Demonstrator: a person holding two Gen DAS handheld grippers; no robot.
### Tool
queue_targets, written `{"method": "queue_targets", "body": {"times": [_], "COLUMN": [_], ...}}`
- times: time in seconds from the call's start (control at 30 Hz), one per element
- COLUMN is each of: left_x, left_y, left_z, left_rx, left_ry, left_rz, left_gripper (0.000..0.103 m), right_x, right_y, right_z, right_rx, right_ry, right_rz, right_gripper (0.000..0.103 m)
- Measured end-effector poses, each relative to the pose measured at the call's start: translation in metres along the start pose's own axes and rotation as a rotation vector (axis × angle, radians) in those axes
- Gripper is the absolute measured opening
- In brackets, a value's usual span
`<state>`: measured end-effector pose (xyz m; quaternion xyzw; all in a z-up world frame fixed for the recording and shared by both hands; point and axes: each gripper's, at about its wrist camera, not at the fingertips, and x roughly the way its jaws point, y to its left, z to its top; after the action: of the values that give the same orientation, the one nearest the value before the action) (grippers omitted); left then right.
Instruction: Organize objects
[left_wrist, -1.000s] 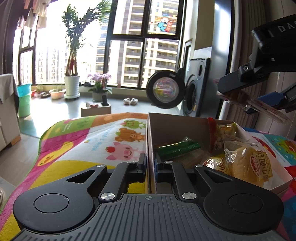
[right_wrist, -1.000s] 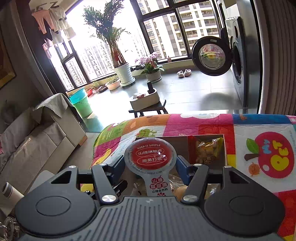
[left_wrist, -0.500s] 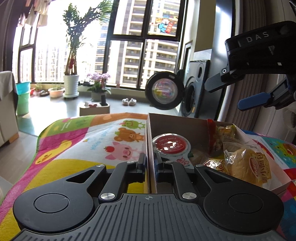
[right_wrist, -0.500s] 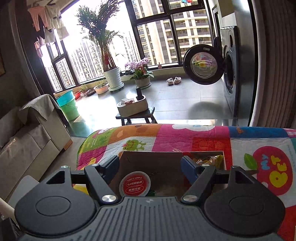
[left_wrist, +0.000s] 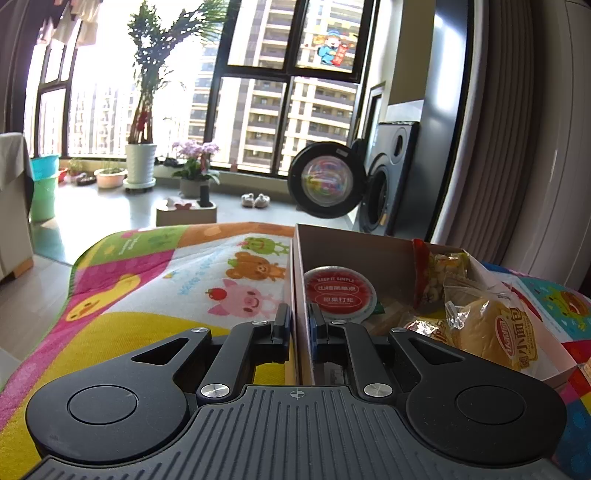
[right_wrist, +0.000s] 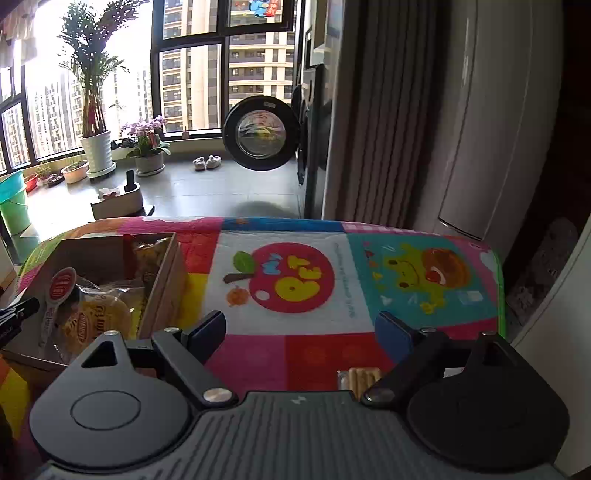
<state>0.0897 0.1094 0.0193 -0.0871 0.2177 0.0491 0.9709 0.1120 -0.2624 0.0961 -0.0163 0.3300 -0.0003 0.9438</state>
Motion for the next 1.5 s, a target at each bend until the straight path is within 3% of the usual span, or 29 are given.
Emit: {"method": "queue_targets", "body": {"times": [0.1,0.2,0.43,0.63,0.73,0.8,0.9,1.23,1.5], "left_x": [0.000,0.000,0.001,0.001,0.002,0.002,0.002,0.001,0.001], "left_y": [-0.001,-0.002,-0.004,-0.003,-0.002,-0.001,-0.001,0.000,0.001], "left_z": [-0.001,-0.001,-0.001,-0.001,-0.001,-0.001,-0.002,-0.002,-0.001], "left_rx": [0.003,0.006,0.012,0.008,0.003,0.001,0.001,-0.001,-0.006], "left_ry": [-0.003,-0.005,-0.007,-0.005,-0.001,0.002,0.001,0.001,0.002], "left_rz": [0.002,0.006,0.010,0.009,0.005,0.004,0.004,0.003,-0.001], "left_gripper": [0.012,0.012,0.012,0.012,0.012,0.012,0.012,0.012,0.012], "right_x": [0.003,0.016,0.058,0.072,0.068,0.063,0.055,0.021,-0.015], "right_y": [-0.041,-0.062,-0.044,-0.026,-0.011,-0.002,0.007,0.027,0.061], "right_z": [-0.021,-0.042,-0.061,-0.057,-0.059,-0.060,-0.059,-0.073,-0.082], "right_rx": [0.110,0.193,0.188,0.116,0.042,0.002,-0.001,-0.044,-0.054], "right_ry": [0.052,0.119,0.201,0.161,0.137,0.121,0.131,0.209,0.252], "right_rz": [-0.040,-0.014,0.026,-0.003,-0.008,0.013,0.051,0.121,0.296], "right_gripper": [0.092,0.092,0.092,0.095,0.080,0.055,0.033,0.033,0.032]}}
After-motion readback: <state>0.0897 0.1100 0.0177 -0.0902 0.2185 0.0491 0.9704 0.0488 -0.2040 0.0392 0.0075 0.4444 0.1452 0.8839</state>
